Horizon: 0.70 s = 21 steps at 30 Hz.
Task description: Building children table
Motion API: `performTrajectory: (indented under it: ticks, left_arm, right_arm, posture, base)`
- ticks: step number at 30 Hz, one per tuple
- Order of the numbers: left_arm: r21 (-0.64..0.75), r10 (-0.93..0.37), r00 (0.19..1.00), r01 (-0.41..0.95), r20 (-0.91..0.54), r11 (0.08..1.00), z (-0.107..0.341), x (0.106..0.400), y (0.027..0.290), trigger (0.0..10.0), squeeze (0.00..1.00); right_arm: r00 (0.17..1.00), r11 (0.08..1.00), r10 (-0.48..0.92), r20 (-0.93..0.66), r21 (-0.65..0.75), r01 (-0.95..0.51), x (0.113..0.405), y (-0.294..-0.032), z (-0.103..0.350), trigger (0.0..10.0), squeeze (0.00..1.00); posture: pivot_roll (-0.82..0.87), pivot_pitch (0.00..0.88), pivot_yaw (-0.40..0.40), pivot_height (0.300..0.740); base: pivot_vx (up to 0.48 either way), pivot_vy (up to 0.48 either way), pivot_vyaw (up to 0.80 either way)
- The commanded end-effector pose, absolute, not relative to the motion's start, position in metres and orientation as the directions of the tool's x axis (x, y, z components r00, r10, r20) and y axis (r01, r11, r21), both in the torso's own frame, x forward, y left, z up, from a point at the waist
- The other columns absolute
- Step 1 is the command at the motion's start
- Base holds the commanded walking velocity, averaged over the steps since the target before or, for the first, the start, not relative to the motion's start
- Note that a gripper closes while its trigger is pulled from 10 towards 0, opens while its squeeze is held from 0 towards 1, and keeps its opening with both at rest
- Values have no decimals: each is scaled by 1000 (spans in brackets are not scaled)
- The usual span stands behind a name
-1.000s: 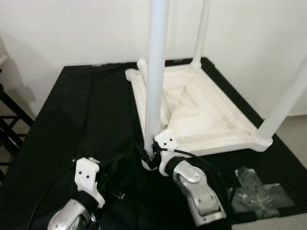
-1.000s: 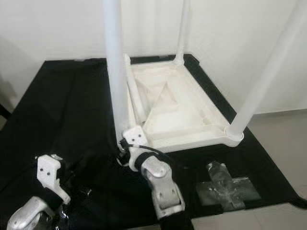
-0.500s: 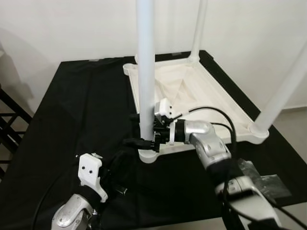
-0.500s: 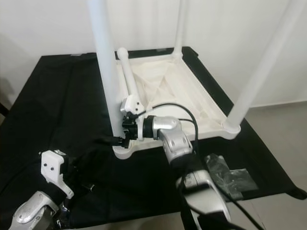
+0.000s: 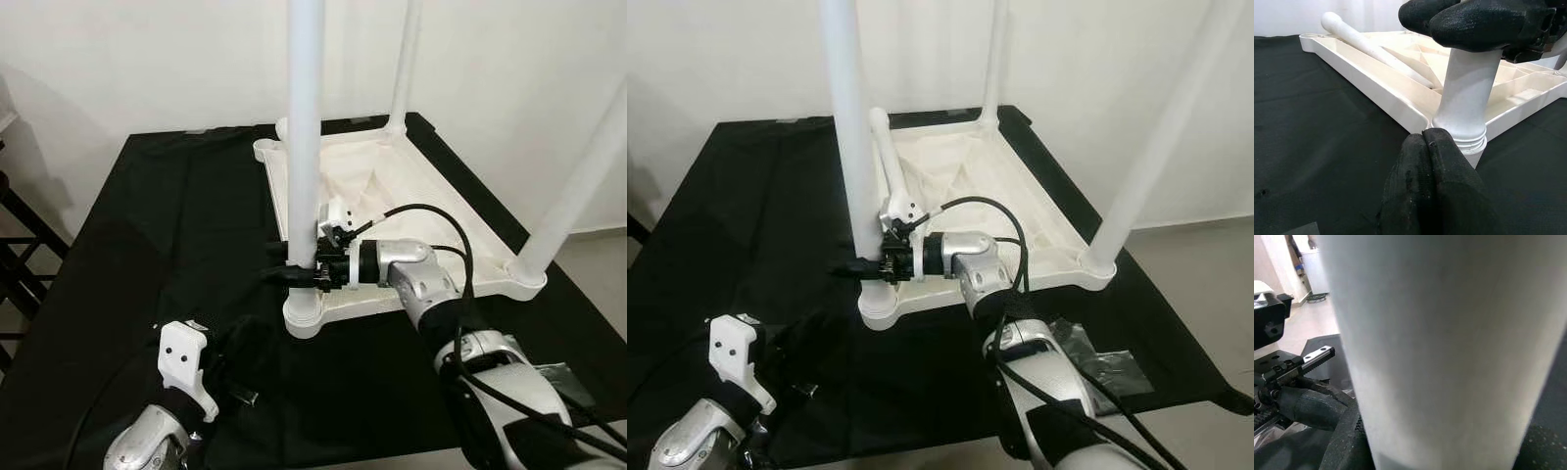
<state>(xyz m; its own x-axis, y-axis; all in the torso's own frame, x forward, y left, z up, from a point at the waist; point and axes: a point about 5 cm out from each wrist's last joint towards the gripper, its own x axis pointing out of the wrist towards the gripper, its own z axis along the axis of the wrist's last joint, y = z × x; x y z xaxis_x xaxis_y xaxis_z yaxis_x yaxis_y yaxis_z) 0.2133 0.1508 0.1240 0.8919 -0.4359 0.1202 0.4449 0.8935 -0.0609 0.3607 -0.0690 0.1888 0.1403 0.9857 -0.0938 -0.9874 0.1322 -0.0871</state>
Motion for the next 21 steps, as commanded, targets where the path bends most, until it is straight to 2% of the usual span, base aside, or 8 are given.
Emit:
performTrajectory:
  ticks: [1, 4, 6, 11, 14, 19, 20, 21]
  left_arm:
    - [-61, -436, 893, 444, 109, 894, 120, 211, 150, 10000, 0]
    - [-62, -436, 893, 444, 110, 894, 121, 210, 150, 10000, 0]
    - [-63, -434, 894, 443, 110, 895, 120, 208, 151, 10000, 0]
    - [-64, -434, 894, 442, 110, 895, 120, 207, 152, 10000, 0]
    - [-64, -436, 894, 444, 106, 894, 120, 208, 152, 10000, 0]
    - [-64, -439, 892, 447, 107, 892, 121, 209, 153, 10000, 0]
    - [-64, -436, 894, 444, 109, 894, 121, 209, 153, 10000, 0]
    - [-65, -433, 895, 441, 109, 895, 121, 208, 154, 10000, 0]
  right_arm:
    - [190, 180, 973, -132, -87, -980, 359, -74, 176, 0, 0]
    - [289, 283, 946, -145, -60, -957, 360, -79, 168, 0, 0]
    - [897, 895, 441, 3, -74, -440, 367, -93, 153, 0, 0]
    - [991, 991, 132, -21, -6, -132, 343, -109, 132, 0, 0]
    - [841, 843, 536, -79, -16, -538, 312, -72, 117, 0, 0]
    - [808, 809, 581, -100, -35, -586, 315, -69, 115, 0, 0]
    - [817, 817, 568, -103, -48, -574, 313, -68, 116, 3294, 0]
    - [827, 827, 553, -103, -58, -560, 312, -67, 118, 3294, 0]
  posture:
    - [35, 67, 9, 740]
    - [30, 73, 0, 740]
    - [21, 76, -15, 740]
    - [24, 75, -17, 740]
    - [16, 67, 0, 740]
    - [20, 77, 1, 740]
    - [22, 78, 2, 740]
    - [22, 78, 2, 740]
  base:
    - [0, 0, 0]
    - [0, 0, 0]
    - [0, 0, 0]
    - [0, 0, 0]
    - [0, 0, 0]
    - [0, 0, 0]
    - [0, 0, 0]
    - [0, 0, 0]
